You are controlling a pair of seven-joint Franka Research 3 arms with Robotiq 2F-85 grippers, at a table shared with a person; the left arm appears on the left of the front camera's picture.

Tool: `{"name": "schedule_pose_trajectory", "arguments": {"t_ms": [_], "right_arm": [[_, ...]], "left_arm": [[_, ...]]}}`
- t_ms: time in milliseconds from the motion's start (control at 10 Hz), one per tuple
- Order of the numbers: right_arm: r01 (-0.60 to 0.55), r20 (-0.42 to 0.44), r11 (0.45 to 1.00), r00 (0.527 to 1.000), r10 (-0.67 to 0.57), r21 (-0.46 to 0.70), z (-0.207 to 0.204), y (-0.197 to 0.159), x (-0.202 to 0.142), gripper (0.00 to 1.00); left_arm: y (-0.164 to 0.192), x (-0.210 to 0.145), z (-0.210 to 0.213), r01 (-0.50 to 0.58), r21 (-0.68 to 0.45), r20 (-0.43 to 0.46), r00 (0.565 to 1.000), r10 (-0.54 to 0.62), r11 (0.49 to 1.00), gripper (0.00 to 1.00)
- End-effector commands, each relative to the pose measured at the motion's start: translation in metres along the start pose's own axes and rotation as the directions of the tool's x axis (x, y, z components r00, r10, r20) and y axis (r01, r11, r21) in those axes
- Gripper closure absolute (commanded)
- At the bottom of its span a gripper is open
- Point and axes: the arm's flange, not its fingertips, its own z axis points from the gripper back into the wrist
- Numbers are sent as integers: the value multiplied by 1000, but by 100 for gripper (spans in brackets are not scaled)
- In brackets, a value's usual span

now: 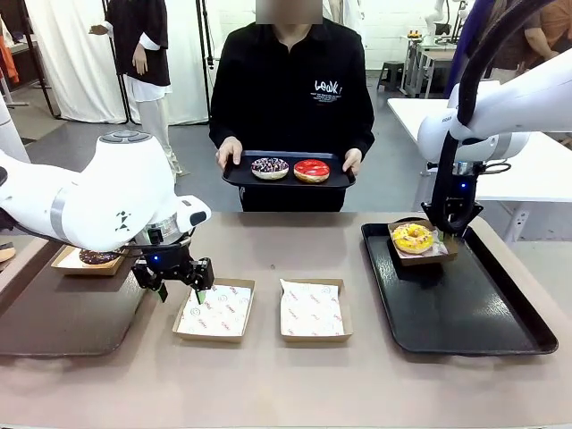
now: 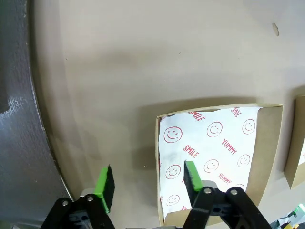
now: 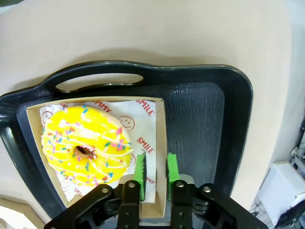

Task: Individually package the donuts and arrange them on the tray.
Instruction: Place the picked Paper togo box on the Handle tray while simultaneously picking up another Paper togo box from the table with the other hand.

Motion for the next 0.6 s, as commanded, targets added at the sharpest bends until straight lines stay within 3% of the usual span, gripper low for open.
{"name": "schedule_pose_trajectory", "arguments": {"t_ms": [0, 100, 300, 500], "right_arm": [[-6, -4, 999, 1000, 6, 42, -2, -2, 6, 0], [-5, -5, 999, 1000, 5, 44, -2, -3, 6, 0], [-4, -8, 999, 1000, 4, 46, -2, -3, 6, 4], [-3, -15, 999, 1000, 4, 48, -2, -3, 6, 0]], "left_arm": [[-6, 0, -8, -29, 14, 6, 1000, 29, 999, 62], [-7, 0, -8, -26, 13, 2, 1000, 26, 1000, 100], [-7, 1, -8, -27, 12, -8, 1000, 27, 1000, 100], [-6, 1, -8, -32, 7, -18, 999, 32, 999, 100]]}}
